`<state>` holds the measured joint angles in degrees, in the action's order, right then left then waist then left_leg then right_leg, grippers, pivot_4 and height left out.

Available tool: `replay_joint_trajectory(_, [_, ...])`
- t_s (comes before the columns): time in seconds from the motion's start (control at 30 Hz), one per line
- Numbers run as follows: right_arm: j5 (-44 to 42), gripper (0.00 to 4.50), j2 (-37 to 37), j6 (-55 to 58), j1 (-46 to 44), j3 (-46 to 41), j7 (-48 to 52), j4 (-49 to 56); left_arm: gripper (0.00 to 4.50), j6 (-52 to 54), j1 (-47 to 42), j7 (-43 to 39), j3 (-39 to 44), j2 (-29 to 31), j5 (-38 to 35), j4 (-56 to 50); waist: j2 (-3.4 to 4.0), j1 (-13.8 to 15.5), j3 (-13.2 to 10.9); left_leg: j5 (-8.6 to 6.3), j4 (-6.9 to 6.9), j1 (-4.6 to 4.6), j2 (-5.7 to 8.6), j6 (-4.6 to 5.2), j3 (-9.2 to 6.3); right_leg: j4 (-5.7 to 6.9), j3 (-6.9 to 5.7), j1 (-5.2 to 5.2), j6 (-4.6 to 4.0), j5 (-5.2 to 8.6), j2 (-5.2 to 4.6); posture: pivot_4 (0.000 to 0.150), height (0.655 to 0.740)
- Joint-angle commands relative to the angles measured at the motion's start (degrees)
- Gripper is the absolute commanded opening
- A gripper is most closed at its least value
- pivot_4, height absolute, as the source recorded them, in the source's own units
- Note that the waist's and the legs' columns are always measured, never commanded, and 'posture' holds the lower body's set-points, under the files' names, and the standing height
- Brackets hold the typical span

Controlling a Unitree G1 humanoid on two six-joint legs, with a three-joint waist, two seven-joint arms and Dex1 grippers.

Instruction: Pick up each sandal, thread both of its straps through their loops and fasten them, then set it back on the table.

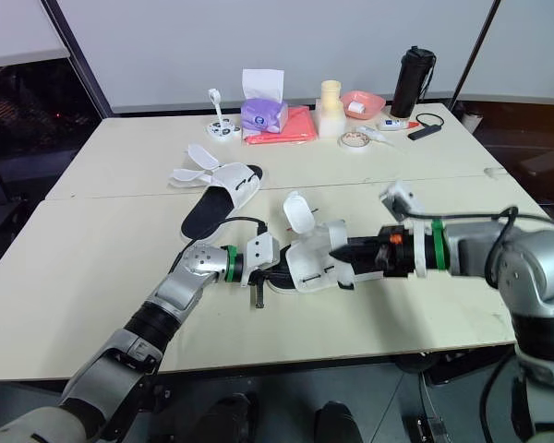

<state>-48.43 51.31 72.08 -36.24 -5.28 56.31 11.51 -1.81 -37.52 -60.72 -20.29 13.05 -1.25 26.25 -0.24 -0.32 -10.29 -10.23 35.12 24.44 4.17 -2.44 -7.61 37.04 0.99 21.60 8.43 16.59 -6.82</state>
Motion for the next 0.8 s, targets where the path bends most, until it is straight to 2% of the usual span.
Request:
replay_joint_trajectory(0.03, [2.60, 0.05, 0.26, -2.41, -7.35, 5.04, 5.02, -8.01, 0.00, 1.01, 1.04, 0.78, -1.51, 0.37, 2.37, 2.27, 0.00, -0.01, 0.00, 0.00, -0.01, 0.00, 0.00, 0.00, 0.00, -0.01, 0.00, 0.01, 0.00, 0.00, -0.01, 0.150, 0.7400])
replay_joint_trajectory(0.2, [9.89, 0.05, -1.68, -8.62, -16.17, 13.38, 11.59, -21.56, 0.00, 1.28, 1.56, 1.15, -1.58, 0.24, 2.40, 1.62, 0.00, -0.04, 0.00, -0.01, -0.01, 0.01, 0.03, -0.01, 0.01, -0.02, 0.00, 0.02, 0.00, 0.00, -0.01, 0.150, 0.7400])
replay_joint_trajectory(0.43, [17.23, 0.05, -5.64, -14.87, -22.63, 19.36, 18.37, -32.83, 0.00, 1.90, 2.38, 1.71, -1.54, 0.53, 2.38, 0.59, 0.02, -0.11, 0.00, -0.01, -0.03, 0.01, 0.05, -0.02, -0.01, 0.00, 0.00, 0.06, 0.00, 0.00, -0.01, 0.150, 0.7400])
replay_joint_trajectory(0.8, [22.07, 0.05, -6.06, -16.81, -20.87, 21.61, 23.94, -33.24, 0.00, 2.94, 3.52, 2.16, -1.61, 1.07, 2.19, -1.28, 0.03, -0.25, -0.01, -0.02, -0.06, 0.02, 0.06, -0.03, -0.02, 0.01, 0.01, 0.09, 0.01, 0.00, -0.01, 0.150, 0.7400])
